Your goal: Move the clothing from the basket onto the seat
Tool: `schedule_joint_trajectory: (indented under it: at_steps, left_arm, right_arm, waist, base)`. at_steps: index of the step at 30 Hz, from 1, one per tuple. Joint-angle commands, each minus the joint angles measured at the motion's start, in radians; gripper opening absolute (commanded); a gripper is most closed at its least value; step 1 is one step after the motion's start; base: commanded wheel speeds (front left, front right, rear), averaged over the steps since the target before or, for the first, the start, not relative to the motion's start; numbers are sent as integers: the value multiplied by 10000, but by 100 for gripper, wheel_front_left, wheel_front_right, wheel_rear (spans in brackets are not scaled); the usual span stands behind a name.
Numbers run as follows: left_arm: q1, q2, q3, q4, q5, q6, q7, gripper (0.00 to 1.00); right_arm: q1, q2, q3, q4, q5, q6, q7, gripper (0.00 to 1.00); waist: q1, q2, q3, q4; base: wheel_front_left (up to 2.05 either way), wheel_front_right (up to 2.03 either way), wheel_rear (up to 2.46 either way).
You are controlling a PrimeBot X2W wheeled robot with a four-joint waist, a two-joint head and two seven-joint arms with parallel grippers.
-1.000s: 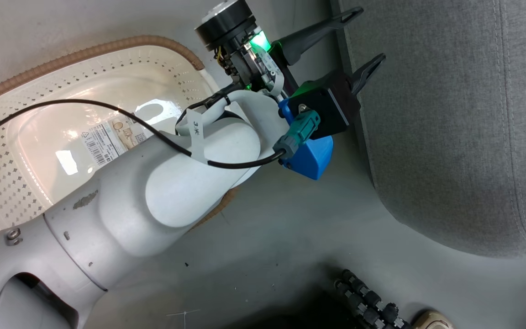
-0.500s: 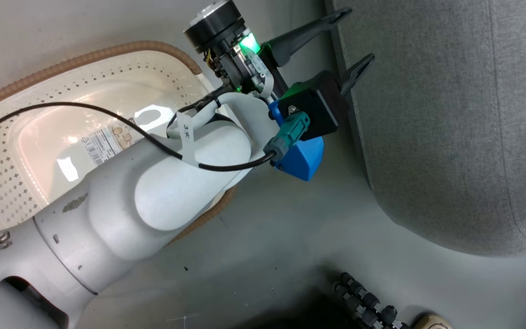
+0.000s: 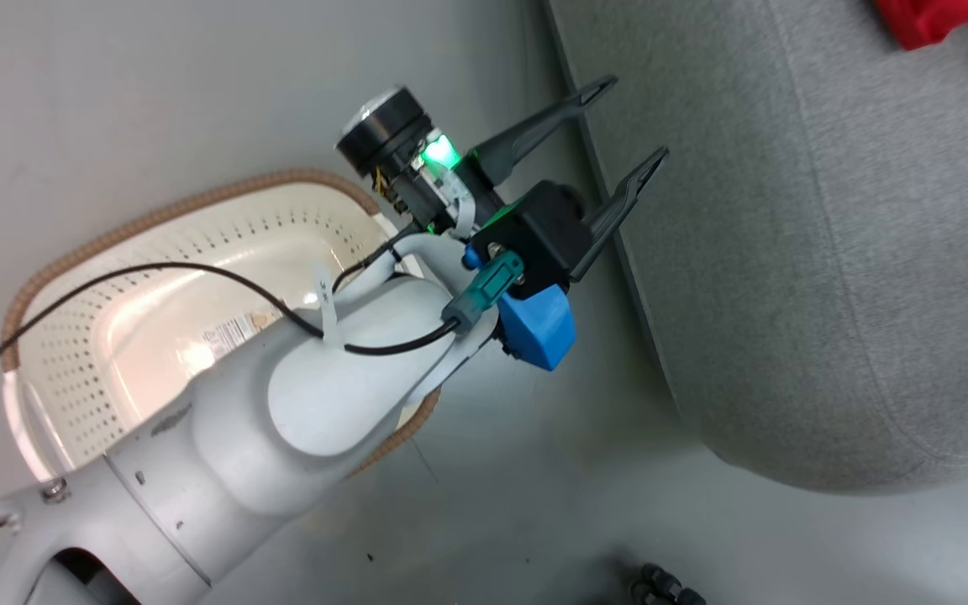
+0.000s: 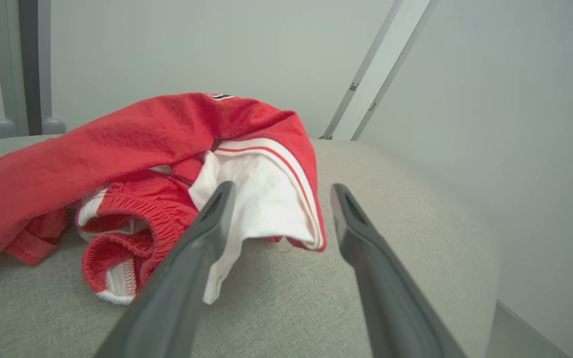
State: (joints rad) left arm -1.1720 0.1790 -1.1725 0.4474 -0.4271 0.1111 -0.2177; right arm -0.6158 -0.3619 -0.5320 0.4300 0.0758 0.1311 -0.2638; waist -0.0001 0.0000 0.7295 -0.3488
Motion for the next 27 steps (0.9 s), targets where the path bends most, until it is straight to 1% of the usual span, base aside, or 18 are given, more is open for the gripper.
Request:
schedule_joint_trajectory:
  at_steps: [1, 5, 9, 14, 16, 18, 19, 23, 27]
  left_arm:
    - [289, -52, 64, 72, -98, 64, -142, 100]
    - [917, -128, 385, 241, -423, 200, -400, 100]
    - [1556, -89, 952, 221, -670, 447, -487, 100]
    - [2591, 110, 2329, -396, -610, 994, -480, 100]
    - [3039, 187, 2901, -632, -483, 1123, -482, 100]
    - [3522, 217, 3396, -885, -347, 1165, -483, 100]
    - [3522, 217, 3396, -885, -347, 1165, -483, 100]
    - [4489, 284, 4408, -1211, -107, 1126, -483, 100]
    - [5483, 228, 5454, -1473, 188, 1074, -482, 100]
  right_arm:
    - [351, -164, -64, -183, -26, -7, -10, 100]
    - [1174, -375, 80, -629, 49, -7, -8, 100]
    - [1685, -636, 496, -1173, 229, -7, -8, 100]
    - [2081, -662, 1436, -1799, 358, -7, -10, 100]
    - [2199, -589, 1854, -1986, 378, -7, -8, 100]
    - [2338, -482, 2244, -2141, 363, -7, -8, 100]
    - [2338, -482, 2244, -2141, 363, -7, -8, 100]
    - [2545, -334, 3109, -2204, 407, -7, -8, 100]
    - [2674, -74, 3936, -2149, 402, -7, -8, 100]
  waist:
    - [1, 0, -872, 123]
    - [1, 0, -1897, 297]
    - [1, 0, -2739, 568]
    - [1, 0, -3681, 1093]
    - [1, 0, -4028, 1335]
    - [1, 0, -4368, 1591]
    - [1, 0, -4368, 1591]
    - [1, 0, -4972, 2086]
    - [1, 0, -5497, 2525]
  base:
    - [0, 0, 0]
    - [0, 0, 0]
    - [0, 0, 0]
    - [0, 0, 0]
    - [0, 0, 0]
    - [0, 0, 0]
    - [0, 0, 0]
    - [0, 0, 0]
    - [0, 0, 0]
